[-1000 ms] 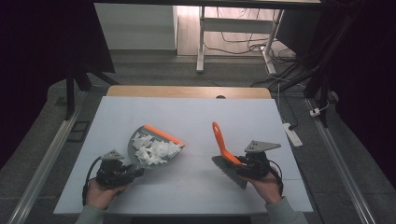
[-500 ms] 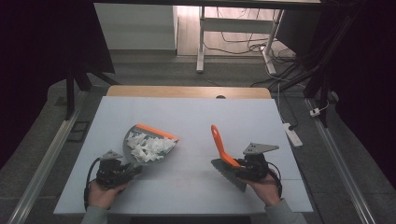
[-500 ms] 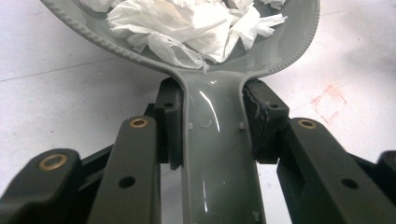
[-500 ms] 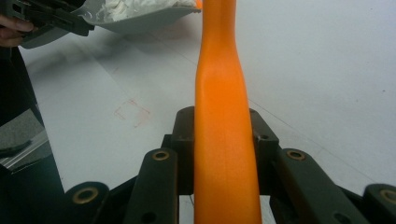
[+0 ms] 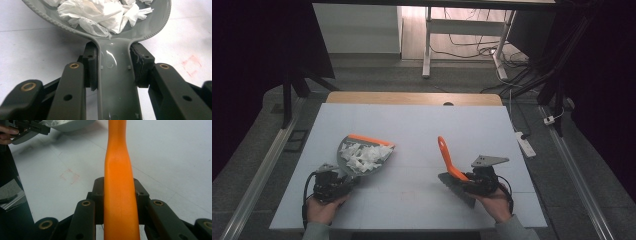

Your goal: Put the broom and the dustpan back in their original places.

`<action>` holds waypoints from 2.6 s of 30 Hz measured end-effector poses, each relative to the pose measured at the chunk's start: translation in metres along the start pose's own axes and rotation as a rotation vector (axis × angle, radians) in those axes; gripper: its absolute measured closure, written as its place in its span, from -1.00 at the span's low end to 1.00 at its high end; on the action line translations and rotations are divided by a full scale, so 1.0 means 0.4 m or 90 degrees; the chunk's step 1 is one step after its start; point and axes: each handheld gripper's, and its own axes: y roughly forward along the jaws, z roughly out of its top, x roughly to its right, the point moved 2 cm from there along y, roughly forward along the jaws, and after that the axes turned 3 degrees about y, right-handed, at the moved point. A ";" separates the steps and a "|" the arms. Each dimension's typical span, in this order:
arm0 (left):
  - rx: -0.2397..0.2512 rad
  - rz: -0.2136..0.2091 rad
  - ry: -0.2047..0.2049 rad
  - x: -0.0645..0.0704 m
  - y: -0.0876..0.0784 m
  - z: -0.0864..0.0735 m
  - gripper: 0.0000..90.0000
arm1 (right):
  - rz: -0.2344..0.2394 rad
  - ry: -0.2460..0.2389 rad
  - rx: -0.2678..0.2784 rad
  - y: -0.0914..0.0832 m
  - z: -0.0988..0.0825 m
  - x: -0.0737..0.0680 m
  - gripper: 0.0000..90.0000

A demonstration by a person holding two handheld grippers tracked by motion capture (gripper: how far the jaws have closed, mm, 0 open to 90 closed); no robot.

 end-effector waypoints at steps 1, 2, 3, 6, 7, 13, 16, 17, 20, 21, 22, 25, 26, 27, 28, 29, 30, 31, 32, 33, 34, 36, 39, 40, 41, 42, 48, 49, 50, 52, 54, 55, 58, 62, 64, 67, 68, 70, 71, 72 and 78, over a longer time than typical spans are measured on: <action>0.003 0.002 -0.006 -0.002 0.001 0.000 0.37 | 0.000 0.003 -0.001 0.001 0.000 0.000 0.56; 0.003 0.003 -0.012 -0.003 0.003 0.001 0.37 | 0.002 0.006 -0.002 0.002 -0.001 -0.001 0.56; 0.000 0.002 -0.018 -0.004 0.005 0.001 0.37 | 0.003 0.009 -0.002 0.004 -0.001 -0.002 0.56; -0.002 0.013 -0.029 -0.008 0.010 0.001 0.37 | 0.014 0.010 -0.007 0.009 -0.003 -0.007 0.56; -0.002 0.016 -0.032 -0.010 0.011 0.002 0.37 | 0.015 0.009 -0.009 0.012 -0.004 -0.008 0.56; 0.005 0.027 -0.060 -0.019 0.014 0.004 0.37 | 0.016 0.020 -0.027 0.024 -0.012 0.000 0.56; 0.000 0.038 -0.075 -0.019 0.020 0.006 0.37 | 0.011 0.032 -0.041 0.032 -0.020 0.015 0.56; 0.000 0.040 -0.078 -0.019 0.022 0.006 0.37 | 0.010 0.036 -0.047 0.034 -0.022 0.020 0.56; 0.002 0.043 -0.084 -0.016 0.028 0.008 0.37 | 0.003 0.042 -0.048 0.036 -0.024 0.032 0.56; 0.001 0.044 -0.084 -0.014 0.030 0.009 0.37 | 0.002 0.046 -0.048 0.036 -0.024 0.036 0.56; 0.001 0.046 -0.084 -0.012 0.032 0.009 0.37 | 0.001 0.049 -0.048 0.036 -0.025 0.040 0.56; -0.003 0.052 -0.087 -0.010 0.040 0.010 0.37 | -0.001 0.065 -0.046 0.035 -0.027 0.052 0.56; -0.005 0.053 -0.088 -0.008 0.042 0.011 0.37 | -0.001 0.068 -0.046 0.035 -0.028 0.055 0.56; -0.005 0.053 -0.088 -0.008 0.045 0.011 0.37 | -0.002 0.072 -0.046 0.035 -0.028 0.059 0.56; -0.006 0.054 -0.088 -0.007 0.046 0.011 0.37 | -0.001 0.076 -0.047 0.035 -0.029 0.063 0.56; -0.008 0.054 -0.087 -0.006 0.047 0.011 0.37 | -0.001 0.081 -0.048 0.036 -0.029 0.068 0.56; -0.008 0.056 -0.088 -0.006 0.049 0.011 0.37 | -0.002 0.086 -0.049 0.036 -0.029 0.073 0.55; -0.007 0.057 -0.089 -0.006 0.050 0.011 0.37 | -0.004 0.090 -0.051 0.037 -0.029 0.079 0.55; -0.007 0.059 -0.090 -0.006 0.050 0.011 0.37 | -0.006 0.095 -0.052 0.037 -0.030 0.086 0.54; -0.008 0.059 -0.090 -0.007 0.050 0.011 0.37 | -0.006 0.102 -0.053 0.038 -0.031 0.092 0.54; -0.008 0.059 -0.090 -0.007 0.051 0.011 0.37 | -0.005 0.107 -0.055 0.038 -0.032 0.099 0.53; -0.010 0.060 -0.091 -0.008 0.052 0.011 0.37 | -0.002 0.113 -0.058 0.039 -0.033 0.111 0.51; -0.013 0.059 -0.092 -0.008 0.054 0.010 0.37 | -0.014 0.109 -0.063 0.041 -0.035 0.125 0.41; -0.014 0.059 -0.092 -0.008 0.055 0.010 0.37 | -0.020 0.105 -0.066 0.042 -0.036 0.129 0.38; -0.015 0.060 -0.090 -0.008 0.056 0.010 0.37 | -0.021 0.107 -0.069 0.044 -0.037 0.134 0.36; -0.015 0.061 -0.089 -0.007 0.056 0.010 0.37 | -0.018 0.112 -0.071 0.044 -0.038 0.139 0.35; -0.017 0.062 -0.086 -0.006 0.057 0.010 0.37 | -0.019 0.123 -0.080 0.047 -0.045 0.156 0.27; -0.017 0.063 -0.086 -0.006 0.057 0.010 0.37 | -0.022 0.123 -0.080 0.047 -0.045 0.157 0.25; -0.017 0.062 -0.086 -0.006 0.057 0.010 0.36 | -0.027 0.121 -0.081 0.047 -0.046 0.157 0.24; -0.017 0.062 -0.086 -0.006 0.057 0.010 0.36 | -0.040 0.119 -0.083 0.047 -0.047 0.158 0.18; -0.018 0.061 -0.085 -0.006 0.057 0.009 0.36 | -0.052 0.121 -0.084 0.047 -0.049 0.159 0.15; -0.018 0.060 -0.085 -0.006 0.057 0.009 0.36 | -0.055 0.118 -0.084 0.046 -0.049 0.159 0.13; -0.017 0.059 -0.084 -0.007 0.057 0.009 0.36 | -0.067 0.112 -0.084 0.047 -0.048 0.157 0.10; -0.016 0.057 -0.082 -0.008 0.055 0.009 0.34 | -0.073 0.110 -0.084 0.047 -0.048 0.156 0.05; -0.015 0.059 -0.080 -0.008 0.053 0.009 0.23 | -0.081 0.112 -0.084 0.046 -0.047 0.156 -0.01; -0.013 0.058 -0.078 -0.010 0.050 0.009 0.03 | -0.125 0.100 -0.084 0.041 -0.044 0.155 -0.12; -0.008 0.055 -0.078 -0.009 0.047 0.009 -0.03 | -0.125 0.102 -0.085 0.039 -0.045 0.156 -0.12; 0.003 0.058 -0.072 -0.006 0.039 0.011 -0.12 | -0.125 0.102 -0.079 0.036 -0.047 0.159 -0.12; 0.007 0.059 -0.068 -0.005 0.035 0.011 -0.16 | -0.128 0.099 -0.078 0.034 -0.047 0.158 -0.12; 0.008 0.058 -0.065 -0.004 0.032 0.011 -0.19 | -0.129 0.094 -0.073 0.032 -0.046 0.158 -0.12; 0.013 0.057 -0.035 0.002 0.015 0.011 -0.24 | -0.127 0.066 -0.047 0.018 -0.040 0.151 -0.07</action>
